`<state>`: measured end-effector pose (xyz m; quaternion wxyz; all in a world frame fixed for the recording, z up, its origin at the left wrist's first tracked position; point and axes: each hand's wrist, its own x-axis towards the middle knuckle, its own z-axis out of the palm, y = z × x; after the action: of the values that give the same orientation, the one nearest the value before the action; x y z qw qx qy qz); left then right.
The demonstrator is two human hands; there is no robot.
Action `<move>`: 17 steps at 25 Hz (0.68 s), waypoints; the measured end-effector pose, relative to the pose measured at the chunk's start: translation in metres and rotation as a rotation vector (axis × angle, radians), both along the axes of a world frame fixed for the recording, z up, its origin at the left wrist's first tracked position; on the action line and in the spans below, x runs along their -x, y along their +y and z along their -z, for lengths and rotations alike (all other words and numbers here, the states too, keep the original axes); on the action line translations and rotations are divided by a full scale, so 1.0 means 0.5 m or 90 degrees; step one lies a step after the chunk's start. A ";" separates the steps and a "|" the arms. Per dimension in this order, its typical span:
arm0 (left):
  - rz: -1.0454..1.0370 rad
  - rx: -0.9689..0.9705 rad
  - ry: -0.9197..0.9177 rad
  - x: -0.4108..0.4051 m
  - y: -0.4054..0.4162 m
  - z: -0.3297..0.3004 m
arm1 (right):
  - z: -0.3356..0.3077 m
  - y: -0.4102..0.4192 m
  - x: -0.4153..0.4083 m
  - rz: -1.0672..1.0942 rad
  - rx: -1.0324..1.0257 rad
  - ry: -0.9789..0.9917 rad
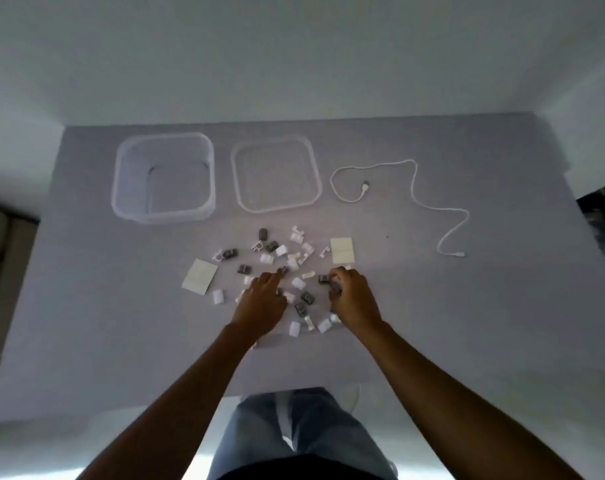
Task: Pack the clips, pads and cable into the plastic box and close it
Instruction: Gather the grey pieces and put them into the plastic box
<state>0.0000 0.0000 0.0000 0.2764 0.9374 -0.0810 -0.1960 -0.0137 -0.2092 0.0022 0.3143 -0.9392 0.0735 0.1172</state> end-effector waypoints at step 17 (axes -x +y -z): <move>-0.079 -0.059 0.062 -0.003 -0.005 0.060 | 0.092 0.012 -0.024 0.008 0.068 -0.009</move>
<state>0.0013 -0.0026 -0.0301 0.2478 0.9418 -0.0002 -0.2271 -0.0015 -0.2034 -0.0437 0.2647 -0.9550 0.0835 0.1042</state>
